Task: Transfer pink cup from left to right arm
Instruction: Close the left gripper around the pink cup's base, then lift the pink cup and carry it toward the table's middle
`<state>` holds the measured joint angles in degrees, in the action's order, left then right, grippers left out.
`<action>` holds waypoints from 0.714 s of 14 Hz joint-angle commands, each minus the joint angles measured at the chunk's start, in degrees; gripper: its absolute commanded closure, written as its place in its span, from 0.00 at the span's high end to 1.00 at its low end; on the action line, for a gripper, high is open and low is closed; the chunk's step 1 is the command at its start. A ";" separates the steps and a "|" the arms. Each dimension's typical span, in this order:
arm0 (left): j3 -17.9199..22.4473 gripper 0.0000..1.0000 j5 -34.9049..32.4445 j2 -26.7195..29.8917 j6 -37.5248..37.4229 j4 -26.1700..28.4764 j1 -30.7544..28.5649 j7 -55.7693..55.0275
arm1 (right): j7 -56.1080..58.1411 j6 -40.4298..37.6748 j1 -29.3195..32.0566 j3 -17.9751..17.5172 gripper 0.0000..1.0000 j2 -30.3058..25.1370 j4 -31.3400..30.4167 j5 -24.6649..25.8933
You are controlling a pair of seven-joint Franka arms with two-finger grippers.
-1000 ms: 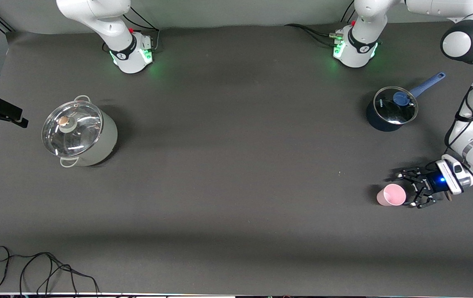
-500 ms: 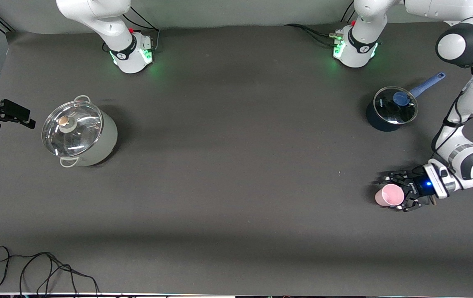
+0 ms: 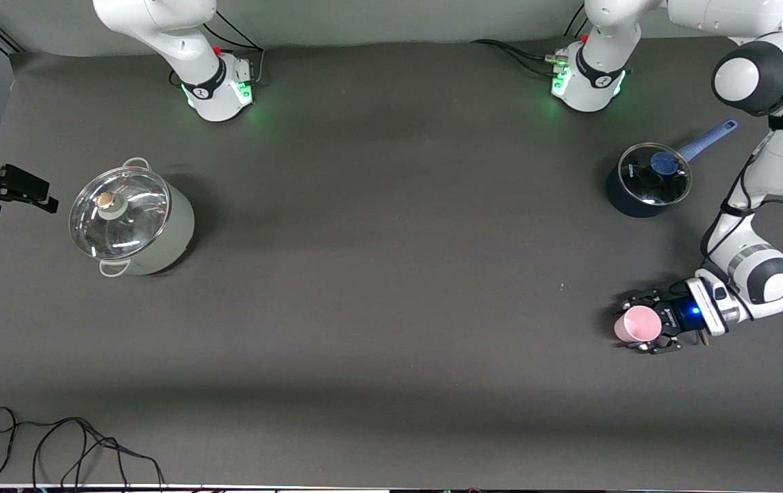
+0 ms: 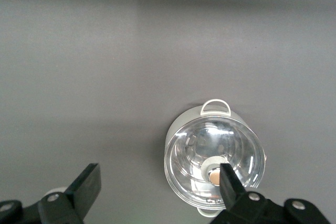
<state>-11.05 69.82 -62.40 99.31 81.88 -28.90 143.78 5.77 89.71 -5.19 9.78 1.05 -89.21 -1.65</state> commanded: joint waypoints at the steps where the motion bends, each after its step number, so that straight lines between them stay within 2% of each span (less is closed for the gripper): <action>1: -0.28 0.00 1.55 -0.62 1.41 -1.19 1.82 0.97 | -4.60 -0.23 -0.09 0.15 1.00 -0.34 0.09 -0.55; 5: -3.00 0.00 1.90 -0.44 3.69 -4.97 7.35 -0.25 | -14.09 -0.85 -0.26 -0.20 1.00 -1.13 0.27 -0.64; 7: -7.38 0.00 3.65 -0.44 8.42 -5.24 9.11 -2.80 | -21.37 -0.85 -1.40 -0.11 1.00 -1.31 0.62 -0.64; 10: -14.41 0.00 6.55 -0.44 20.27 -5.33 13.24 -2.89 | -32.97 -1.81 -1.49 -0.20 1.00 -2.01 0.88 -0.90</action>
<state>-22.59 74.10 -62.47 114.17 77.53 -18.19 141.76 -20.16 89.42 -6.32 9.40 0.03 -88.94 -1.72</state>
